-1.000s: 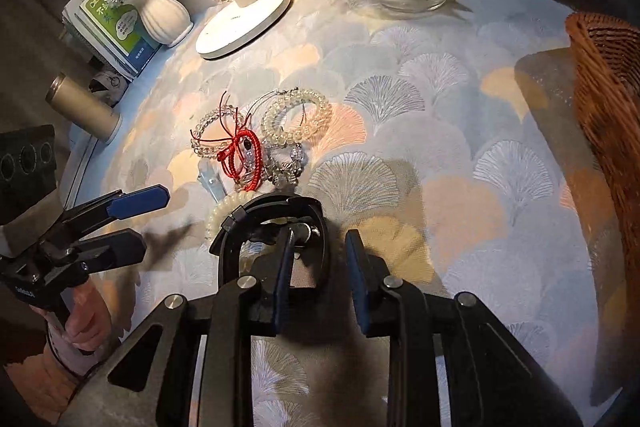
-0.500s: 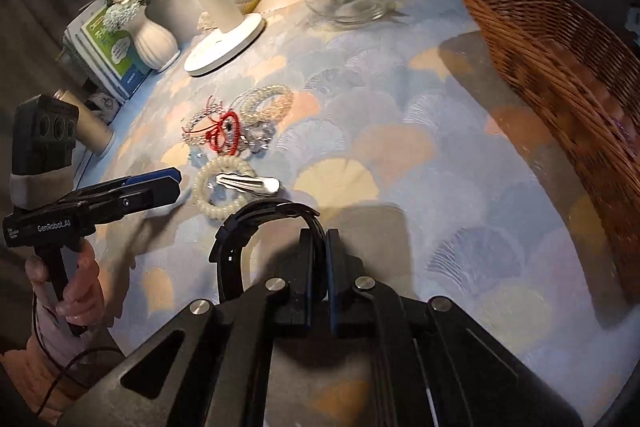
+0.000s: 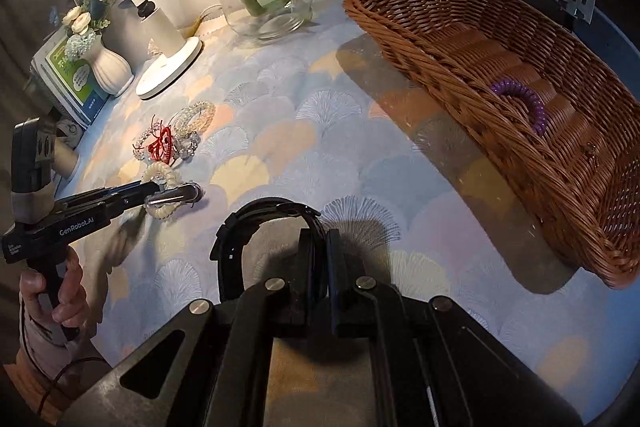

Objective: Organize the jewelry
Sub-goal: 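Close left tool on cream coil hair tie while right tool holds black watch, then carry cream coil in left tool and watch in right tool to wicker basket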

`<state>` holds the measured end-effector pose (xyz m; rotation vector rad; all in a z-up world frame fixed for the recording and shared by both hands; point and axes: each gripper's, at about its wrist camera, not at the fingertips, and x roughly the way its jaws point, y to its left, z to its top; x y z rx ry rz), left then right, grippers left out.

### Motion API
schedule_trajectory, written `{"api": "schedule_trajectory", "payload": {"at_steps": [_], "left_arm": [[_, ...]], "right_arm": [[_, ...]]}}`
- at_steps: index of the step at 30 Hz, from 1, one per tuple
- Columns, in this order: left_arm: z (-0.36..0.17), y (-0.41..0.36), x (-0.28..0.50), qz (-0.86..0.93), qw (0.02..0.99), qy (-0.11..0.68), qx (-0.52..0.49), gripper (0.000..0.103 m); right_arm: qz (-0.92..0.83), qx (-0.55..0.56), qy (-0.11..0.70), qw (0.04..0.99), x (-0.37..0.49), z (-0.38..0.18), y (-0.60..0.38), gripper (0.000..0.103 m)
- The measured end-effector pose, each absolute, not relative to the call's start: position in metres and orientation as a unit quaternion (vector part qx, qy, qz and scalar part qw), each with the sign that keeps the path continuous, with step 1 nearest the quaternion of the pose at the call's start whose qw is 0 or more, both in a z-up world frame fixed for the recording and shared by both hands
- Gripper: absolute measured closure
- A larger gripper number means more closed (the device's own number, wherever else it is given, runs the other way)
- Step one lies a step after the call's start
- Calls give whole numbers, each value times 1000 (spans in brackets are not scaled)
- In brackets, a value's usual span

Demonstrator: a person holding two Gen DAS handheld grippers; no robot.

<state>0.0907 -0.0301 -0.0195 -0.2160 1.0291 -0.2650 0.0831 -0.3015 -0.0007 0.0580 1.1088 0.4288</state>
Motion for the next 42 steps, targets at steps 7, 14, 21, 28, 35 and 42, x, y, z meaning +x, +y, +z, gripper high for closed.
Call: {"api": "schedule_trajectory", "payload": {"at_steps": [7, 14, 21, 28, 35, 42], "left_arm": [[18, -9, 56, -150, 872, 449, -127, 92], [12, 17, 41, -131, 870, 454, -143, 92], [-3, 19, 39, -138, 861, 463, -156, 92], [-2, 10, 40, -149, 861, 463, -148, 92], [-1, 1, 44, -162, 860, 463, -141, 92], [9, -11, 50, -174, 862, 458, -127, 92]], "right_arm": [[196, 33, 523, 829, 82, -3, -303, 95], [197, 69, 519, 829, 86, -2, -310, 90], [196, 95, 511, 832, 92, 8, -325, 71], [218, 3, 545, 809, 110, -15, -290, 71], [227, -40, 541, 809, 106, -15, -275, 80], [220, -20, 546, 808, 96, -13, -286, 96]]}}
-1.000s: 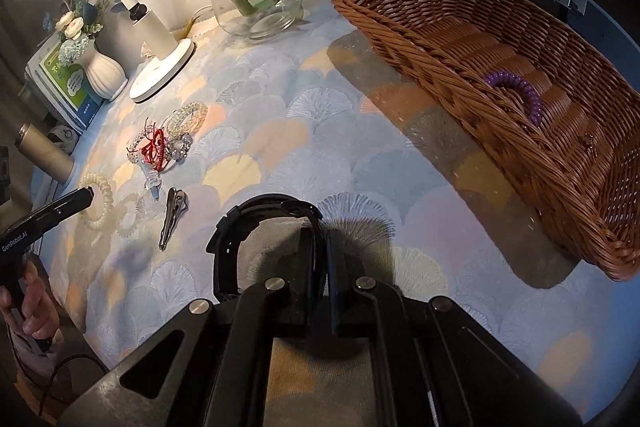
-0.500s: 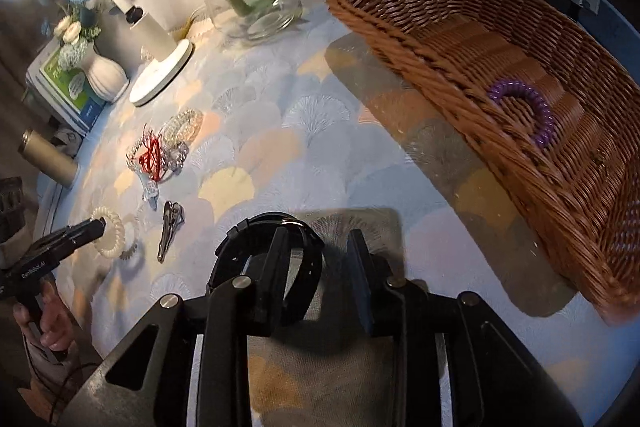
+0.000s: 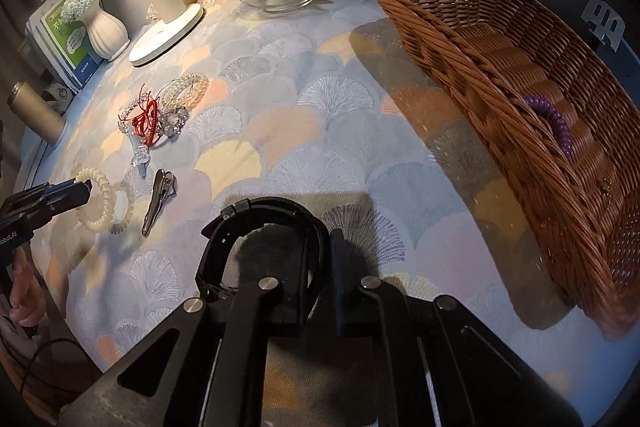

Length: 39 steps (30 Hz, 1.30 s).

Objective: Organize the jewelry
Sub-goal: 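Carry cream coil in left tool and watch in right tool to wicker basket, then open left tool releasing cream coil while right tool releases watch into basket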

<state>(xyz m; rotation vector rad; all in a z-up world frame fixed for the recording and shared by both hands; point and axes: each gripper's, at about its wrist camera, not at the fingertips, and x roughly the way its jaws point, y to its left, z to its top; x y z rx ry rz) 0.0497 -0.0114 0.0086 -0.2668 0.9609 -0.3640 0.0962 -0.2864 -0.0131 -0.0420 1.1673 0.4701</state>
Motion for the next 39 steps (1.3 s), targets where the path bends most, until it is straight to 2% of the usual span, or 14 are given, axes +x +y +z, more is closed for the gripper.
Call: {"api": "schedule_trajectory", "payload": {"at_steps": [12, 24, 29, 39], "left_arm": [[54, -56, 70, -212, 876, 424, -87, 92], [107, -156, 139, -290, 878, 378, -43, 92], [116, -205, 180, -320, 871, 370, -34, 92], [66, -276, 260, -320, 840, 436, -39, 92]], "right_arm": [[206, 35, 504, 838, 85, 41, -324, 96], [110, 105, 444, 883, 118, 100, -434, 96], [43, 137, 454, 879, 157, 92, -483, 96], [11, 183, 518, 835, 209, 33, -514, 95]]}}
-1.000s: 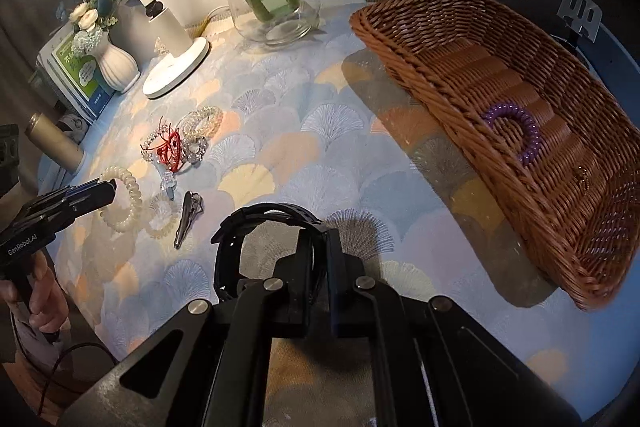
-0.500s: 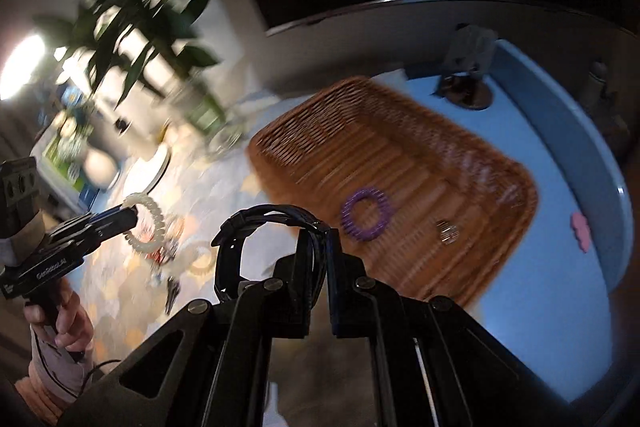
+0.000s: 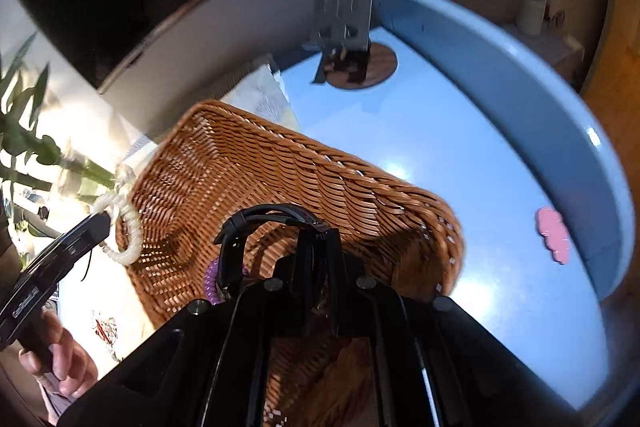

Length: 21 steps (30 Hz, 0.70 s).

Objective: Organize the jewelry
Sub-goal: 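Open left tool releasing cream coil while right tool releases watch into basket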

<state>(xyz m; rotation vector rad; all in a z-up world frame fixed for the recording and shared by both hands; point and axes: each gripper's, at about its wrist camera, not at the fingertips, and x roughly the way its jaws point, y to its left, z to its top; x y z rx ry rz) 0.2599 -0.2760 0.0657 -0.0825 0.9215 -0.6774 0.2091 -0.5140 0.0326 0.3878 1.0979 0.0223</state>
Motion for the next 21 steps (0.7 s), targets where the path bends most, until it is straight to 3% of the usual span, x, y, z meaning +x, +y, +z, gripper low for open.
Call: {"api": "schedule_trajectory", "payload": {"at_steps": [7, 14, 16, 18, 21], "left_arm": [[26, -293, 281, -302, 826, 476, -23, 92], [23, -297, 274, -308, 830, 465, -5, 91], [27, -298, 270, -309, 832, 461, 3, 82], [31, -293, 265, -320, 830, 457, -4, 53], [40, -285, 255, -333, 832, 444, -14, 45]], "right_arm": [[-9, 130, 528, 839, 212, 25, -494, 95], [-13, 149, 514, 844, 208, 22, -496, 91], [4, 180, 501, 846, 204, 23, -503, 88], [28, 214, 480, 850, 197, 27, -509, 88], [31, 211, 458, 863, 183, 38, -507, 88]]}}
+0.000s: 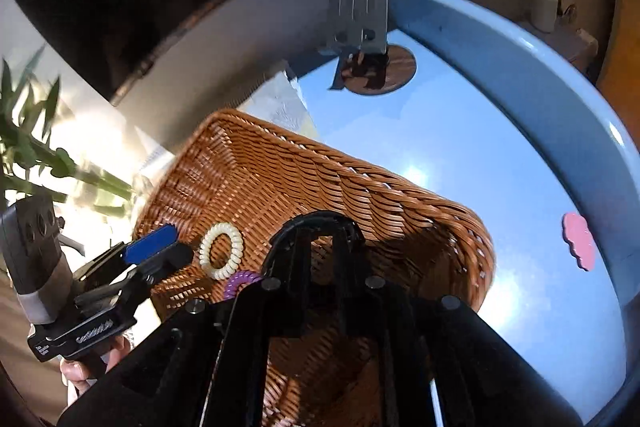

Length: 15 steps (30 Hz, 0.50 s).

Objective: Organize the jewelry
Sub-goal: 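Open left tool releasing cream coil while right tool releases watch into basket, then move right tool to silver hair clip while left tool approaches pale blue clip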

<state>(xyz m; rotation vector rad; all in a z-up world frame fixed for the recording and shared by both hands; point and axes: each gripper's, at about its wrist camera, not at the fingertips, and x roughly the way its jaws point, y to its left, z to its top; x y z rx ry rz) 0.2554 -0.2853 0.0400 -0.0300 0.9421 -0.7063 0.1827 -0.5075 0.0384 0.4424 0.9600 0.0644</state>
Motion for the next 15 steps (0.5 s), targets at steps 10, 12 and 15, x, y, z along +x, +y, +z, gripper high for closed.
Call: {"api": "schedule_trajectory", "payload": {"at_steps": [10, 12, 15], "left_arm": [[84, -234, 199, -358, 835, 417, -29, 45], [95, -211, 181, -360, 840, 404, -37, 42], [109, -173, 156, -346, 853, 386, -53, 28]], "right_arm": [[105, 199, 366, 903, 123, 86, -471, 71], [117, 178, 357, 910, 110, 94, -456, 69], [140, 161, 357, 909, 97, 101, -434, 69]]}}
